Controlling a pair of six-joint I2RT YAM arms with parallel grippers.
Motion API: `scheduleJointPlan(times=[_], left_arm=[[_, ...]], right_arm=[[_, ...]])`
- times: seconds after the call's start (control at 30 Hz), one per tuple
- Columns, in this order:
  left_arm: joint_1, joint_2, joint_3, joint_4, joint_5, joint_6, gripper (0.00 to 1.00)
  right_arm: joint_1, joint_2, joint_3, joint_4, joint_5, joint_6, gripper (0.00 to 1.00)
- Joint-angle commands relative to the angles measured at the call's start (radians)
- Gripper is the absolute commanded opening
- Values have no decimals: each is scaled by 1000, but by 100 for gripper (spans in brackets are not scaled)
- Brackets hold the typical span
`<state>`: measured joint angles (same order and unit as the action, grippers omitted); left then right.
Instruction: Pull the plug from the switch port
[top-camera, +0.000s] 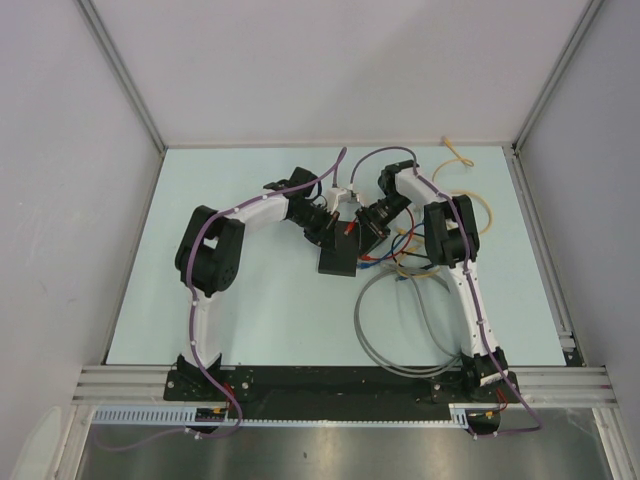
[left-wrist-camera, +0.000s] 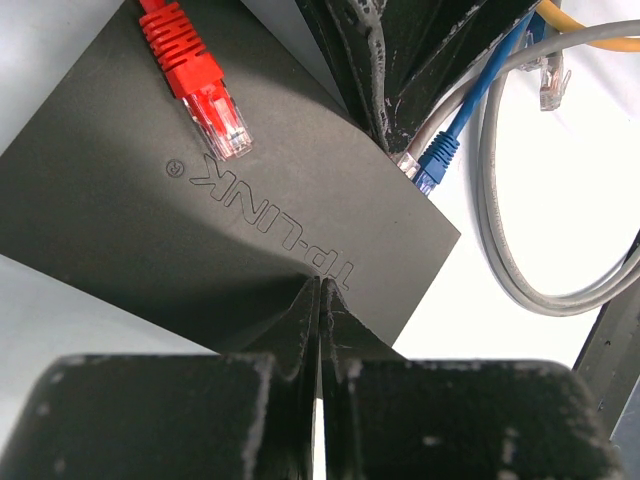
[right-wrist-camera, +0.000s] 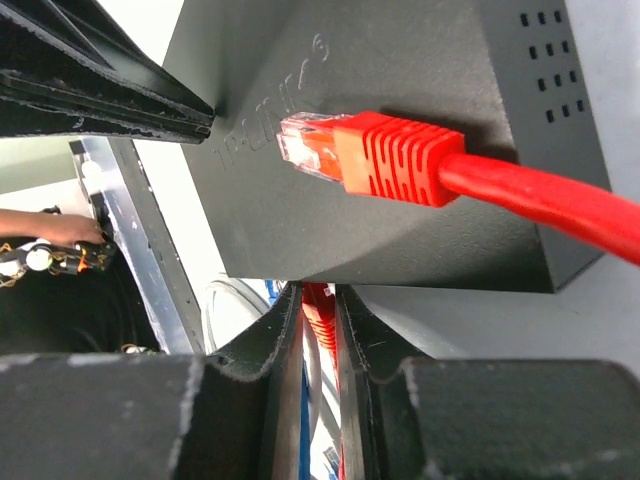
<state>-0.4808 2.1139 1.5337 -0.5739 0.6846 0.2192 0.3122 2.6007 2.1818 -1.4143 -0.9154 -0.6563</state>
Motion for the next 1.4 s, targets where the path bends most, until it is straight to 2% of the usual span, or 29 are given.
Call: scheduleJointPlan(times=[0.0, 0.23, 0.63, 0.93, 1.27, 1.33, 1.37], left_arm=[[2, 75, -33, -73, -137, 55, 0], [2, 74, -35, -72, -134, 57, 0], [1, 77, -33, -72, -131, 60, 0], [1, 78, -30, -76, -131, 62, 0], [1, 81, -29, -78, -128, 62, 0], [1, 81, -29, -76, -129, 62, 0], [1, 80, -29, -78, -129, 62, 0]], right_arm=[[-4, 62, 26, 28, 148, -83, 1], [-2, 76, 118, 28, 135, -68, 0], [-7, 71, 69, -58, 144, -146, 0], [-25, 93, 147, -98, 184, -164, 0], [-59, 59, 122, -98, 194, -170, 0], [-59, 56, 116, -98, 179, -172, 5], [-61, 53, 116, -100, 158, -172, 13]])
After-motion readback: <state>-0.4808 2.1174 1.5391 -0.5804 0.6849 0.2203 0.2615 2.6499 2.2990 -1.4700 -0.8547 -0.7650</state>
